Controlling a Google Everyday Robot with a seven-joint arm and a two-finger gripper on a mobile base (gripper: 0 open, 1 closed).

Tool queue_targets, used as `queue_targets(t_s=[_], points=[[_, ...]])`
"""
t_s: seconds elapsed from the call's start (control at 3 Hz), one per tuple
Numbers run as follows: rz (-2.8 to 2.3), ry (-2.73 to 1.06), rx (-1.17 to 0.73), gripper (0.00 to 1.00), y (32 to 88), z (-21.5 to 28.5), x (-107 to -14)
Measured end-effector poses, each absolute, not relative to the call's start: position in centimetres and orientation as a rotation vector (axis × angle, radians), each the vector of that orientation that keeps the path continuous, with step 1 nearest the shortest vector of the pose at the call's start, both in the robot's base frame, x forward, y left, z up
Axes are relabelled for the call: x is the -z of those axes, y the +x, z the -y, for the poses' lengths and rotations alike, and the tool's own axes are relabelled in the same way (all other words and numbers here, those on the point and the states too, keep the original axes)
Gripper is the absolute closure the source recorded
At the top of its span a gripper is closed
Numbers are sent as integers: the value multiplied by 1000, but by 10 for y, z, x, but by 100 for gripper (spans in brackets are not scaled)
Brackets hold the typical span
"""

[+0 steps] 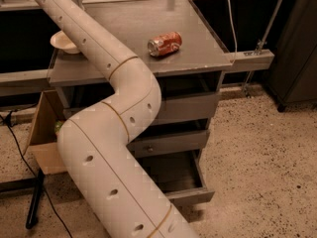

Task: Place coke can into bottom drawer

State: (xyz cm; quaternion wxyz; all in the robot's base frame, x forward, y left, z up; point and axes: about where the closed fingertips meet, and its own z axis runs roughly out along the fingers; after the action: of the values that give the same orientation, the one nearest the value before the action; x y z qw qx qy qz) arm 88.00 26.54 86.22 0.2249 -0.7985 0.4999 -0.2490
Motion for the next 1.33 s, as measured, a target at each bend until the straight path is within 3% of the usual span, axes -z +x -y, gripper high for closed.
queue_targets(t_s=[1.33], points=[[-1370, -2214, 675, 0, 871, -286, -862]])
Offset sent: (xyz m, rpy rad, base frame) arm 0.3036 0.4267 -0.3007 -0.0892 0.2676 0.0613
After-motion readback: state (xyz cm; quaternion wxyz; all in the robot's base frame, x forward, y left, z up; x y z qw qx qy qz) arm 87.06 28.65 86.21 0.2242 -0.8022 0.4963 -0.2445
